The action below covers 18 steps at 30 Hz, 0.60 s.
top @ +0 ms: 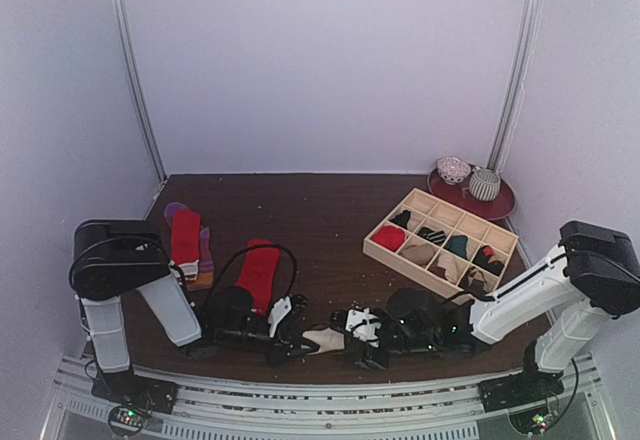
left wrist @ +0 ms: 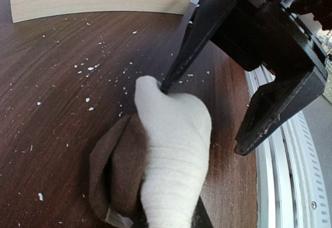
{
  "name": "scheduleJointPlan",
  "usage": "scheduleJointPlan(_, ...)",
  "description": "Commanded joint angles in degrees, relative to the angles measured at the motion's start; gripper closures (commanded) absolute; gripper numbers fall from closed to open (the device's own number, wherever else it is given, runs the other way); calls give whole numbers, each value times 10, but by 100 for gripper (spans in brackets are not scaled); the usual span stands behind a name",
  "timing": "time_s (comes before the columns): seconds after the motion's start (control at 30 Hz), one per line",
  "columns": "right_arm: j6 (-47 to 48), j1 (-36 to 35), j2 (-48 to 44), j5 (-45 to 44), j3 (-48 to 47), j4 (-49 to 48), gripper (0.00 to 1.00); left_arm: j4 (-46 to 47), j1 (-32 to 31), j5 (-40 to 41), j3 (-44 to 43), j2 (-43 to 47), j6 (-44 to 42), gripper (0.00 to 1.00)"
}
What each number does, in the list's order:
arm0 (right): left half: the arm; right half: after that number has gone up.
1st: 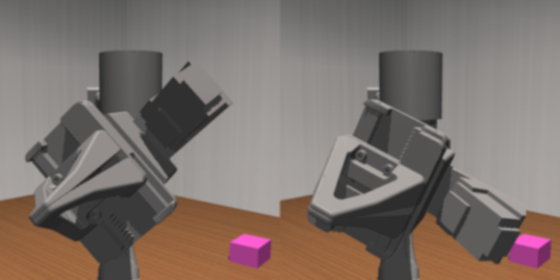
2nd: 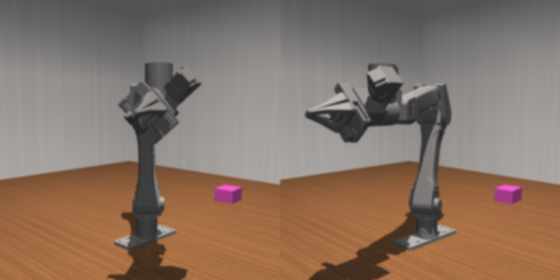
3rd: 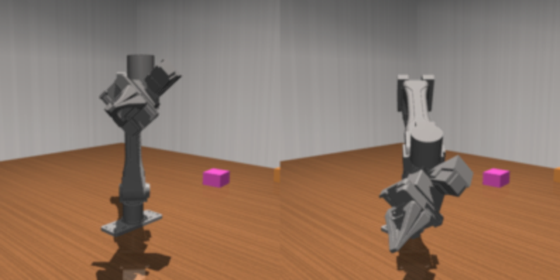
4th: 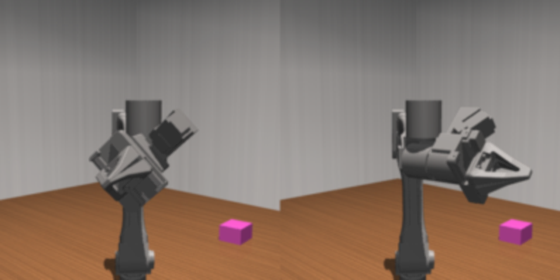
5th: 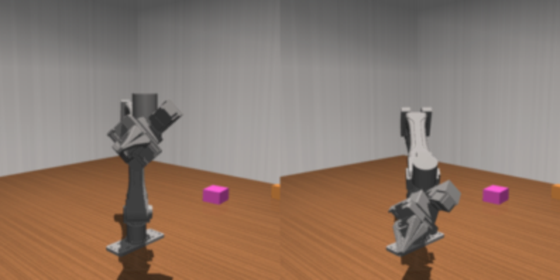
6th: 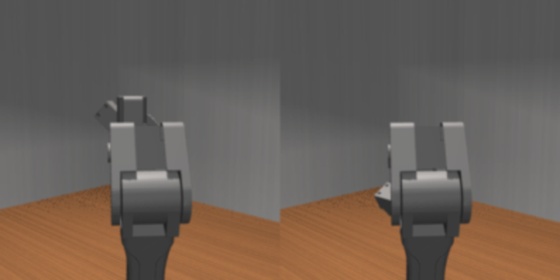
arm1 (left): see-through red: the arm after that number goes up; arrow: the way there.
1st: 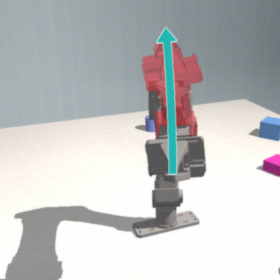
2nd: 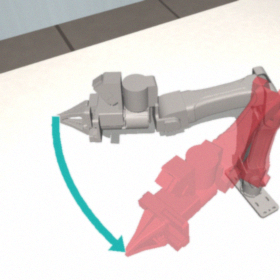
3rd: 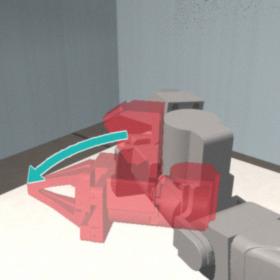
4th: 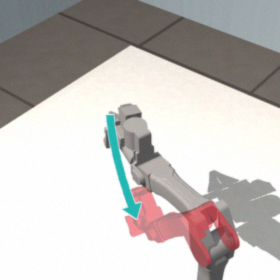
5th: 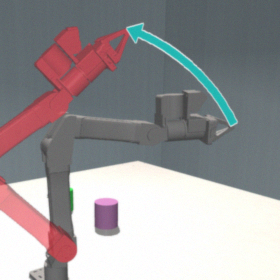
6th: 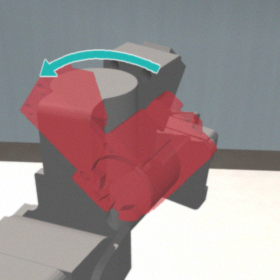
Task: Roll the socks
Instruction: Roll the sock at the center of the board.
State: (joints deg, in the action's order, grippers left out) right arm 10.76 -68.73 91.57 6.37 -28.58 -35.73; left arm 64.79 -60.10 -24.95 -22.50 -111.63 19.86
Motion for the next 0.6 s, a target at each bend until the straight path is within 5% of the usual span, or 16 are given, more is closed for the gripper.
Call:
scheduleJointPlan(0.0, -3, -1, 19, -54, -6, -40, 35, -123, -2, -12, 20, -32, 3, 100)
scheduleJointPlan(0.1, -9, 1, 35, -36, -19, -22, 37, -121, -2, -12, 22, -33, 2, 100)
scheduleJointPlan(0.43, -89, 1, 71, 128, -34, 16, 70, -90, -1, 6, 28, -28, -11, 100)
scheduleJointPlan(0.57, -133, 5, 77, 178, -52, 68, 81, -66, -1, 39, 33, -1, -43, 83)
